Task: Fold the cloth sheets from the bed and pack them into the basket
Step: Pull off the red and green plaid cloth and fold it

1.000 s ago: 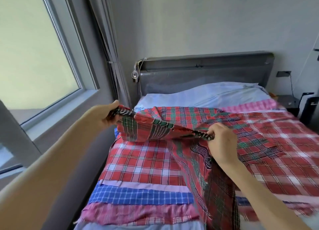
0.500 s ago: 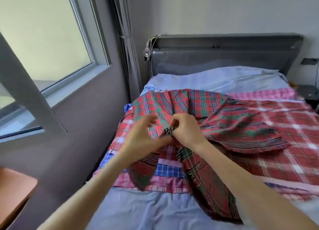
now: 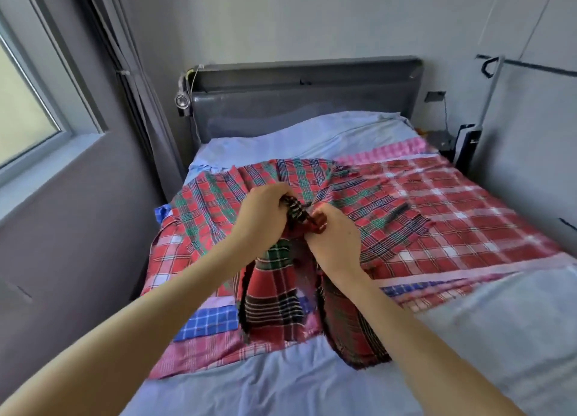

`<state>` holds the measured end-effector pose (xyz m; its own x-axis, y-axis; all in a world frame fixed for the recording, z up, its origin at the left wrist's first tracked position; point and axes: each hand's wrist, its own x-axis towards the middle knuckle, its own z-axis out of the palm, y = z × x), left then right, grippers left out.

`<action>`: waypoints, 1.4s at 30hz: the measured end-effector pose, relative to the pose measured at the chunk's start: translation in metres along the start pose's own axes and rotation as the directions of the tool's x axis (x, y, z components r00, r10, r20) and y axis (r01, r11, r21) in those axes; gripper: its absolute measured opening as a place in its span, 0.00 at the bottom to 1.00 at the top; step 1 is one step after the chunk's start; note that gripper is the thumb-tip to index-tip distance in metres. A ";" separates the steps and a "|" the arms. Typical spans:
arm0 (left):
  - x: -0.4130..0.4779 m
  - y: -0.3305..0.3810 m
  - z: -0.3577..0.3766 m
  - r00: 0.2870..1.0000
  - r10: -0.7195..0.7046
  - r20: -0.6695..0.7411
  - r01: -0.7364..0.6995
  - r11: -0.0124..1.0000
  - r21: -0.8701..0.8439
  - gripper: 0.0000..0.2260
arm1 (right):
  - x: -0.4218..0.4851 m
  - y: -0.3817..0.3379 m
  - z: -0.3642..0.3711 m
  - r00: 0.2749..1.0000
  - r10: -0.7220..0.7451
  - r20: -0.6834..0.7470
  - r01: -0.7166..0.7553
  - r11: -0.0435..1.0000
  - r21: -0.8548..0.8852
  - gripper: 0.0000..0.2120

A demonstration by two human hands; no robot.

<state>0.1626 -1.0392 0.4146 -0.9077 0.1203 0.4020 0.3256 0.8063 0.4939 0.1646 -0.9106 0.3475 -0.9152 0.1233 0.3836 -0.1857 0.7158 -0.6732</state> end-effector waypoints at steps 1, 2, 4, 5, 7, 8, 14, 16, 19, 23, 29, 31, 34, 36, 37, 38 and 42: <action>0.010 0.010 -0.001 1.000 0.005 -0.003 -0.005 1.000 -0.009 0.12 | -0.004 0.010 0.002 0.993 0.079 -0.083 -0.081 0.996 -0.023 0.07; 0.020 0.018 -0.005 1.000 0.013 -0.017 -0.013 1.000 -0.020 0.13 | -0.008 0.019 0.003 0.977 0.155 -0.143 -0.160 0.987 -0.024 0.07; 0.040 0.033 -0.017 0.998 0.031 -0.057 -0.034 0.998 -0.045 0.13 | -0.014 0.034 0.006 0.950 0.262 -0.170 -0.259 0.965 0.040 0.06; 0.051 0.042 -0.025 0.996 0.048 -0.073 -0.052 0.997 -0.052 0.13 | -0.016 0.038 0.004 0.946 0.288 -0.150 -0.276 0.956 0.097 0.06; 0.069 0.056 -0.040 0.992 0.086 -0.091 -0.090 0.995 -0.040 0.14 | -0.021 0.041 0.002 0.956 0.273 -0.106 -0.246 0.944 0.219 0.04; 0.078 0.063 -0.047 0.989 0.113 -0.095 -0.115 0.993 -0.025 0.14 | -0.023 0.041 0.000 0.959 0.263 -0.104 -0.226 0.935 0.272 0.03; 0.106 0.087 -0.086 0.969 0.243 -0.035 -0.243 0.970 0.012 0.13 | -0.023 0.047 0.005 0.961 0.121 -0.247 -0.094 0.988 0.120 0.13; 0.108 0.089 -0.096 0.970 0.243 0.002 -0.243 0.969 -0.052 0.13 | -0.020 0.053 0.009 0.959 0.094 -0.266 -0.094 0.995 0.012 0.16; 0.109 0.086 -0.110 0.979 0.201 0.036 -0.196 0.975 -0.102 0.13 | -0.014 0.058 0.011 0.964 0.175 -0.200 -0.198 0.976 -0.096 0.11; 0.114 0.085 -0.121 0.994 0.107 -0.013 -0.107 0.976 -0.189 0.14 | -0.015 0.062 0.016 0.952 0.292 -0.096 -0.302 0.946 -0.119 0.11; 0.117 0.095 -0.122 0.998 0.061 0.010 -0.057 0.969 -0.242 0.12 | -0.021 0.019 0.044 0.935 0.353 -0.040 -0.354 0.935 -0.025 0.43; 0.117 0.101 -0.120 0.998 0.067 0.017 -0.060 0.962 -0.267 0.12 | -0.015 0.004 0.054 0.922 0.381 -0.075 -0.380 0.925 0.027 0.40; 0.118 0.101 -0.121 0.996 0.082 0.026 -0.072 0.960 -0.272 0.12 | -0.006 -0.009 0.060 0.827 0.554 -0.093 -0.482 0.786 0.388 0.26; 0.120 0.092 -0.126 0.997 0.070 0.020 -0.063 0.964 -0.260 0.13 | -0.001 -0.004 0.059 0.786 0.610 -0.100 -0.539 0.756 0.370 0.16; 0.121 0.084 -0.129 0.998 0.053 0.015 -0.047 0.960 -0.275 0.13 | 0.000 0.006 0.056 0.803 0.579 -0.141 -0.537 0.806 0.249 0.12; 0.121 0.075 -0.133 1.000 0.029 0.009 -0.025 0.952 -0.306 0.13 | -0.001 0.018 0.053 0.822 0.542 -0.175 -0.526 0.840 0.129 0.09; 0.116 0.039 -0.150 0.996 -0.081 -0.028 0.059 0.886 -0.461 0.18 | -0.008 0.080 0.039 0.855 0.501 -0.135 -0.504 0.864 0.009 0.06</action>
<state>0.1098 -1.0806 0.5961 -0.9231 0.0382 0.3826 0.3571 0.4541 0.8163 0.1431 -0.8813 0.2662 -0.8273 0.5566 0.0762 0.2978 0.5495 -0.7806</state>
